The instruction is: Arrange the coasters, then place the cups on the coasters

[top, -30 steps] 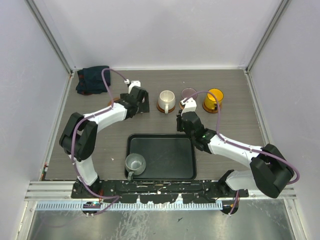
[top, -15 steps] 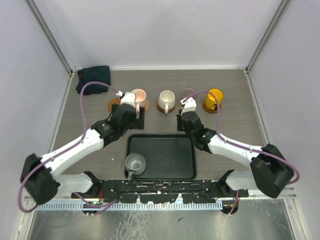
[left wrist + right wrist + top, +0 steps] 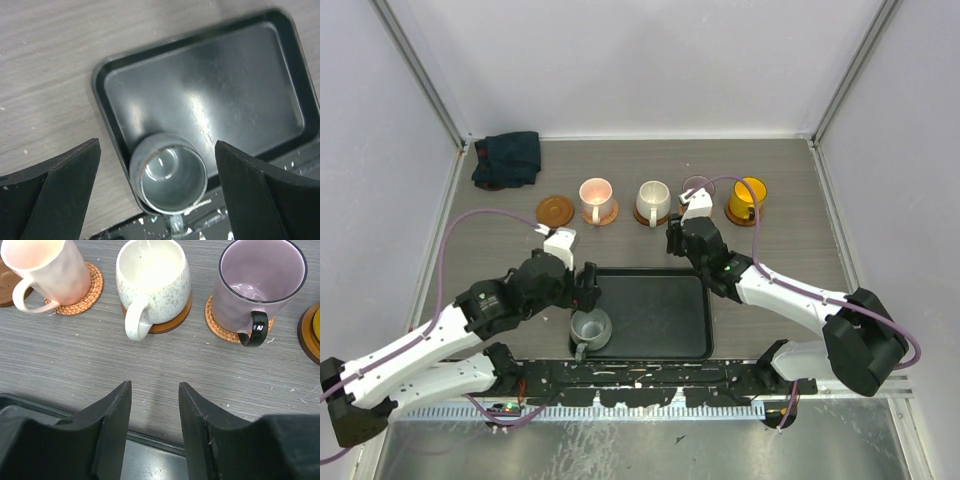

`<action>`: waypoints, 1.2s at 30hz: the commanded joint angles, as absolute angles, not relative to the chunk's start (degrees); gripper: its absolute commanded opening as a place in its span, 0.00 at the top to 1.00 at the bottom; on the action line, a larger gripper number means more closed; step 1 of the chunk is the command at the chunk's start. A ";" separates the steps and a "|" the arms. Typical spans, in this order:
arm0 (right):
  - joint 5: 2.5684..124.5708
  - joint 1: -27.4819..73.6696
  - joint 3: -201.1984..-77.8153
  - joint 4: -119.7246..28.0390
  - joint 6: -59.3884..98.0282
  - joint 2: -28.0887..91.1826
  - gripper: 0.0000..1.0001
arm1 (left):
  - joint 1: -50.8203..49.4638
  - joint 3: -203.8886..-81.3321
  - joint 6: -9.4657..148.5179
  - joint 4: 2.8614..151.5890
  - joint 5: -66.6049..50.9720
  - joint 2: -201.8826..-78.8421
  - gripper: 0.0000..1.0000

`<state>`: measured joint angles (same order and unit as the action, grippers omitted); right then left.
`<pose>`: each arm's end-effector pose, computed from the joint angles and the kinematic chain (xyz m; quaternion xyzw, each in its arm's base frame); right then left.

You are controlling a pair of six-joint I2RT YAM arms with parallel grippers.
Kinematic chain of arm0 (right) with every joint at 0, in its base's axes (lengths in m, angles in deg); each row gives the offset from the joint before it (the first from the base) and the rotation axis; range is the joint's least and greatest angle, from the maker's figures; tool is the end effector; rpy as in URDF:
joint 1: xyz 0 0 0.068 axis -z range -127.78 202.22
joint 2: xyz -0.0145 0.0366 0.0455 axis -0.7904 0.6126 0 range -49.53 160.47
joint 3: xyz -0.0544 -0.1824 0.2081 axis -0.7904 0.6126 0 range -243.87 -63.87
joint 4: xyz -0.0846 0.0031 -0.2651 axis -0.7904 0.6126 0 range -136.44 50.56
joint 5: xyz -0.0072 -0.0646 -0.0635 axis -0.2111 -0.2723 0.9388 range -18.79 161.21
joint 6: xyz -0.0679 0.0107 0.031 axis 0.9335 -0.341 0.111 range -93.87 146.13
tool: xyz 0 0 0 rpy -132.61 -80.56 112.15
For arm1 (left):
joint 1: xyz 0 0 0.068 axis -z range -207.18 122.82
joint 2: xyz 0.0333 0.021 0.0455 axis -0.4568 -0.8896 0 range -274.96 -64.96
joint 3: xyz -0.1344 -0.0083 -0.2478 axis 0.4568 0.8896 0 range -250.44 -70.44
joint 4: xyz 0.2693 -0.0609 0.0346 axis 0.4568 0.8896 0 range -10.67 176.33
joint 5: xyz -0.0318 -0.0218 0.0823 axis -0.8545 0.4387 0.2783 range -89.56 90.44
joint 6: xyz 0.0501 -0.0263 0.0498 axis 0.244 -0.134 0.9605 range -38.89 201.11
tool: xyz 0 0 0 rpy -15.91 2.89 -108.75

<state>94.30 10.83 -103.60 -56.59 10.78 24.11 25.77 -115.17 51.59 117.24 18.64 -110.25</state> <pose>0.2534 0.1902 0.2256 -0.0783 0.8241 0.1070 0.5506 0.1341 -0.1446 0.2817 0.1133 0.8847 -0.1758 0.4166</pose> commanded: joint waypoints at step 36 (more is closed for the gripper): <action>96.37 11.18 -103.60 -54.88 8.23 20.39 0.30 | 49.44 -104.99 24.15 124.41 21.68 -118.07 0.36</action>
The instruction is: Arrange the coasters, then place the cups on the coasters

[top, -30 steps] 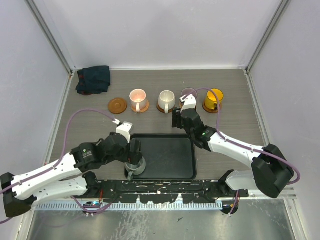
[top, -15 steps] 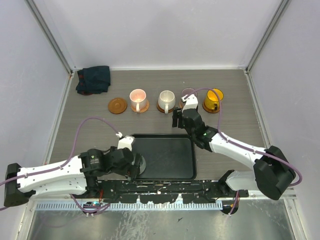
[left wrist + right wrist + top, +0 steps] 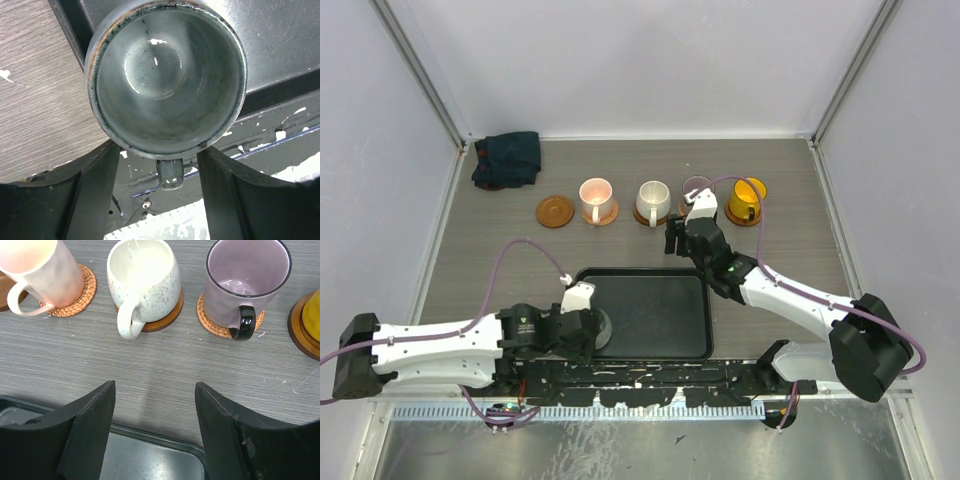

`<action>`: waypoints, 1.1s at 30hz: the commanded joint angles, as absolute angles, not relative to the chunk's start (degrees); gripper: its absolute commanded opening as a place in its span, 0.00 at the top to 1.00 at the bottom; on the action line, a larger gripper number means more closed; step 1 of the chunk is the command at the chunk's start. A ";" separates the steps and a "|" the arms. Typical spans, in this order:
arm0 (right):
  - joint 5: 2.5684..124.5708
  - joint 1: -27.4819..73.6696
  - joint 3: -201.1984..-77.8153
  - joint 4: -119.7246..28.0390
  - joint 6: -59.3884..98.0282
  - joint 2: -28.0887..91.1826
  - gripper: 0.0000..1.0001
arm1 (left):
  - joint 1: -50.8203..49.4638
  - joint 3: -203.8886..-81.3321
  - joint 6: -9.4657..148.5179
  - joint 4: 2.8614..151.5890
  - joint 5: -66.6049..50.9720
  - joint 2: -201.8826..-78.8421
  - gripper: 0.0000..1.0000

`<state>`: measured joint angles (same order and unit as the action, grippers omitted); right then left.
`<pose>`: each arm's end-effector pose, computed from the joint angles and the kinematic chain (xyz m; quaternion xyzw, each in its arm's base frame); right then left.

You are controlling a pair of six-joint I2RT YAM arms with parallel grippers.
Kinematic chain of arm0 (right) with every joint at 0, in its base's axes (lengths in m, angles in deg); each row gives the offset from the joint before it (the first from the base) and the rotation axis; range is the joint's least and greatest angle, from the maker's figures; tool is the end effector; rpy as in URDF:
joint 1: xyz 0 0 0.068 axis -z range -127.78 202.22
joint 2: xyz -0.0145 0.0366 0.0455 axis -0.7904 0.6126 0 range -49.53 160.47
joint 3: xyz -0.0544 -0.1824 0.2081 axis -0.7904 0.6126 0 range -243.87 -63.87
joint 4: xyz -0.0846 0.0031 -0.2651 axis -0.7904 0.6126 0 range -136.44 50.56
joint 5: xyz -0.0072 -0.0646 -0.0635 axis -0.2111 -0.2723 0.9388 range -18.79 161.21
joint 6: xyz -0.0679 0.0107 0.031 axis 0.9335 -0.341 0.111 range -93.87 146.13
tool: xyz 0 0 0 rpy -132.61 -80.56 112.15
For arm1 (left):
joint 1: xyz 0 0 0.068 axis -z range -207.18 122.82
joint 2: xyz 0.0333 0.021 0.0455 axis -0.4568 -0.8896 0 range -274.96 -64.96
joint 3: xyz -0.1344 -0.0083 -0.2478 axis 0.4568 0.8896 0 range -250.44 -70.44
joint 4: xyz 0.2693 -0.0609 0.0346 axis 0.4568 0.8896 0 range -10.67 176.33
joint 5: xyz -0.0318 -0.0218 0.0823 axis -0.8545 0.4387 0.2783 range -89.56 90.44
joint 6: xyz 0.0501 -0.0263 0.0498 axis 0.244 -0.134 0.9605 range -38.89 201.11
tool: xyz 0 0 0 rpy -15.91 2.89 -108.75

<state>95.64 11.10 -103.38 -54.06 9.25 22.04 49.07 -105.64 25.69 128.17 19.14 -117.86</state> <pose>0.2495 0.1830 0.2297 -0.0605 0.8275 0.1010 0.5490 0.0619 -0.1672 0.1858 0.1422 0.9562 -0.1179 0.2272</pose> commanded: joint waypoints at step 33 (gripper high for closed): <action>93.04 11.18 -101.49 -57.16 8.02 25.47 0.47 | 50.70 -109.60 31.78 121.51 32.70 -116.94 1.00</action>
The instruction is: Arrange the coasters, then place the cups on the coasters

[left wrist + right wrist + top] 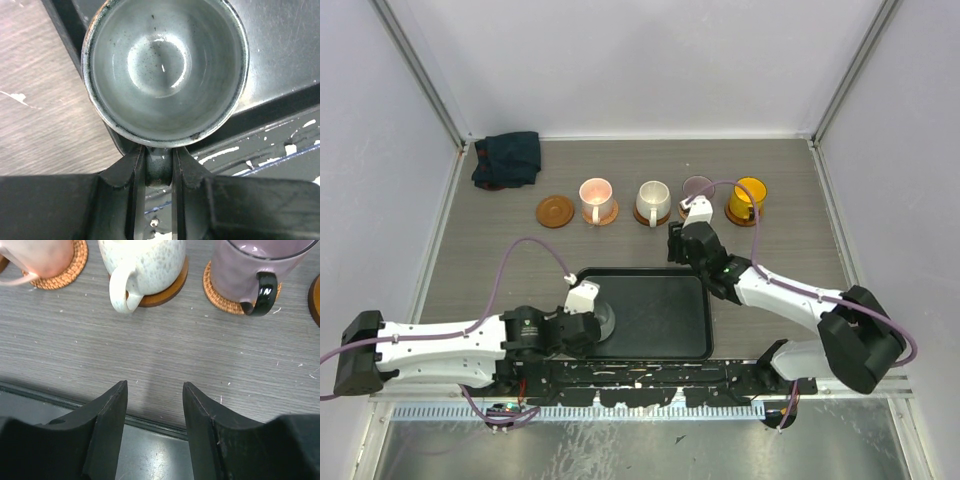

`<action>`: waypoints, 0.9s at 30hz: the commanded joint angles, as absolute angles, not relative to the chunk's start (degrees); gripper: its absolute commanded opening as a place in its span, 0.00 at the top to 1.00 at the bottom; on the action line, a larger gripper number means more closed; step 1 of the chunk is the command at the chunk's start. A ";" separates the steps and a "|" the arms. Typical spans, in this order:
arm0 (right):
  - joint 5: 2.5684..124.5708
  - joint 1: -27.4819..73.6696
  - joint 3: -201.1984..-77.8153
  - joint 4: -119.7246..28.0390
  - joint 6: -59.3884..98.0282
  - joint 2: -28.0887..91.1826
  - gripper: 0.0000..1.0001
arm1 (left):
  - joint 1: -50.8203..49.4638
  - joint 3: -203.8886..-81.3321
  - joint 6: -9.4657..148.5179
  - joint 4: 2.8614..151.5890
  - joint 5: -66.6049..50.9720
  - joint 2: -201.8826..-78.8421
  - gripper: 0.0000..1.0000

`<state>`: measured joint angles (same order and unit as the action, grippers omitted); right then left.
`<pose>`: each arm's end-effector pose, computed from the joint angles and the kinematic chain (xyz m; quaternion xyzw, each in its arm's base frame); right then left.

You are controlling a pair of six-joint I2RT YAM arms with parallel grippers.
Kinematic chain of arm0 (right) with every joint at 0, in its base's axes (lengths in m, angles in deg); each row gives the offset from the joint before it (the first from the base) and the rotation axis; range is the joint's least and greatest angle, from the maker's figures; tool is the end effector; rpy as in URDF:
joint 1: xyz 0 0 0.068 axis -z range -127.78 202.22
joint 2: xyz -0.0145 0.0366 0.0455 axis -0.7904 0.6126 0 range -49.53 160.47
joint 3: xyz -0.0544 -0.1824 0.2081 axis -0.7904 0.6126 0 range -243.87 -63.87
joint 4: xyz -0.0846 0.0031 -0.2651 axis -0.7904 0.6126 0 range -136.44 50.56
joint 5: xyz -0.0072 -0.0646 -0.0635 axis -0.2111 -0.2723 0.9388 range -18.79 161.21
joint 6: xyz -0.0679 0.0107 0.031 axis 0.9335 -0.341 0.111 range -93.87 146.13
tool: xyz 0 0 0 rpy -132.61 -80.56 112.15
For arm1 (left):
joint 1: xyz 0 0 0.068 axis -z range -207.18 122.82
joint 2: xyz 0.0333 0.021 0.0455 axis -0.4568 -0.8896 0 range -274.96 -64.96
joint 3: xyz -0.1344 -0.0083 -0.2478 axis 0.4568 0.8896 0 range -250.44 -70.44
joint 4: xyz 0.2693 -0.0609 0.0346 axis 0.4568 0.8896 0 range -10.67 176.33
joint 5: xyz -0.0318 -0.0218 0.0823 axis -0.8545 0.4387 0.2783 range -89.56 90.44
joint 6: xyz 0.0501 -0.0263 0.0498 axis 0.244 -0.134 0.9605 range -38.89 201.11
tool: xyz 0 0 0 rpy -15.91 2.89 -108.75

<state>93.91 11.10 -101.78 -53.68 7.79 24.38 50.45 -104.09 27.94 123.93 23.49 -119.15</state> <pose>0.2485 0.1845 0.2064 -0.0684 0.8469 0.1006 0.5176 0.0635 -0.1733 0.1791 0.1608 0.9443 -0.1105 0.2651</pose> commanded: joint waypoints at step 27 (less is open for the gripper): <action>84.46 10.84 -103.60 -65.51 11.61 38.18 0.58 | 28.45 -110.70 50.74 111.82 39.14 -112.37 1.00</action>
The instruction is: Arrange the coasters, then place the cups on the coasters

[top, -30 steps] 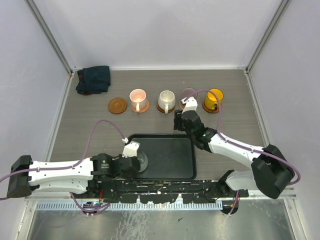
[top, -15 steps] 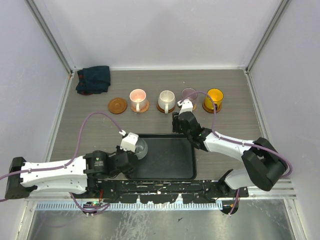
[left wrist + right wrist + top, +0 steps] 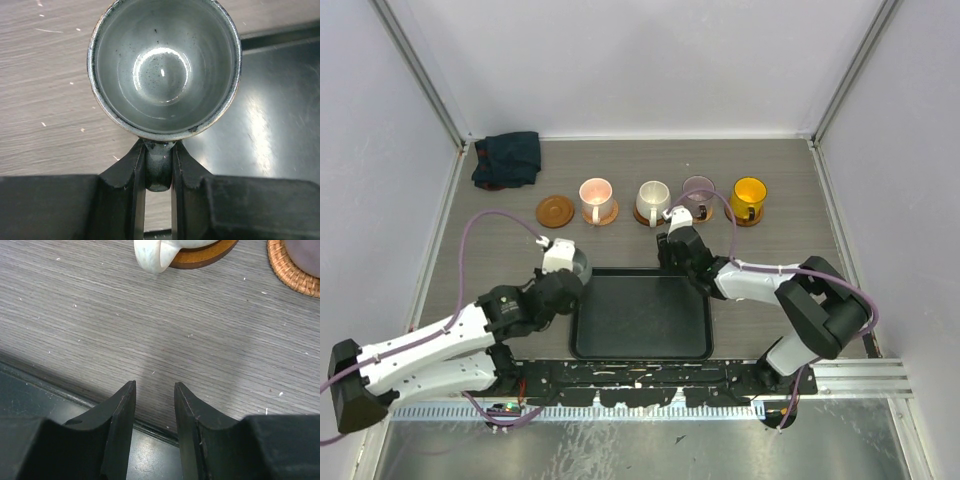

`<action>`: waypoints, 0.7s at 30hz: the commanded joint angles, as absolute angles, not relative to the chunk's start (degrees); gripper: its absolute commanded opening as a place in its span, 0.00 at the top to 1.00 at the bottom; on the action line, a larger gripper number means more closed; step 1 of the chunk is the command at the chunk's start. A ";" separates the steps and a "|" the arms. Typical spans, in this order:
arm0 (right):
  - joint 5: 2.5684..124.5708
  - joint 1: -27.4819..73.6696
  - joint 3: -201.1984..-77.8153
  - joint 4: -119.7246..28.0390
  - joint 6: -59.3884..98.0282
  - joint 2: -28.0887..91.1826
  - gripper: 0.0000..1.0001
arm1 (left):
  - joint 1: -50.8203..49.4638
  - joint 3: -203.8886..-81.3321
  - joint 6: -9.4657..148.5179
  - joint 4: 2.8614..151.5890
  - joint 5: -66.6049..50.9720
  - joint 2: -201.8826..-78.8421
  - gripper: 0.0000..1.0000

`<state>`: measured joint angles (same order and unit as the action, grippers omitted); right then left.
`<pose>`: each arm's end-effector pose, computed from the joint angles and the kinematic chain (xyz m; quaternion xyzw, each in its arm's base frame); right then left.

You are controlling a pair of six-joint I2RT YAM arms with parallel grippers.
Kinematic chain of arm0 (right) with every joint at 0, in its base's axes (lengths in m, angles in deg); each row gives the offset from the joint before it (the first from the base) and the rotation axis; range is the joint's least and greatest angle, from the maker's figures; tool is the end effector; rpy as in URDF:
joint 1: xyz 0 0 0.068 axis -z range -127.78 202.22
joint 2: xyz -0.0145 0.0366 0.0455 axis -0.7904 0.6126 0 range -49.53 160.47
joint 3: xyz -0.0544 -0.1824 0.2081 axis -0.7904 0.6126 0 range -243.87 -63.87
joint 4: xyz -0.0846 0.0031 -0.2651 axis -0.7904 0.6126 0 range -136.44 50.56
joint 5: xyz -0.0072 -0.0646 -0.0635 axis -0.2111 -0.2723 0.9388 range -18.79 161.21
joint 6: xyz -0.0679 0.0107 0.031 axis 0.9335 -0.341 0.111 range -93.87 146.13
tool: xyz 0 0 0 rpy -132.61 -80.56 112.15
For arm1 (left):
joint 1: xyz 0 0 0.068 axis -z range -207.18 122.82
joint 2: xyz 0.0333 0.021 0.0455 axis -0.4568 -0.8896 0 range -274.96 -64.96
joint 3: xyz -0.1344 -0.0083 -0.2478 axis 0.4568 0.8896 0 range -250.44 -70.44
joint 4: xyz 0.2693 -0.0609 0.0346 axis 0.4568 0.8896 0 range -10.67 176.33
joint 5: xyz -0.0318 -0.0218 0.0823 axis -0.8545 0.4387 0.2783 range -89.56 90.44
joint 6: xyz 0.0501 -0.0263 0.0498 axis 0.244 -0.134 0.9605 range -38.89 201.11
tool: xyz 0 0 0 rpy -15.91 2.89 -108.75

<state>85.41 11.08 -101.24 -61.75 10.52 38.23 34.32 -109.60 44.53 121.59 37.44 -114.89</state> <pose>0.2619 0.2082 0.1445 -0.1390 0.8714 0.1210 0.4547 0.1236 -0.1473 0.2330 0.0959 0.8999 -0.0297 0.4243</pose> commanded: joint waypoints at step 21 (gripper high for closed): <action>94.08 10.82 -98.35 -58.77 12.55 21.30 0.58 | -5.63 -121.68 63.79 90.68 19.34 -134.35 1.00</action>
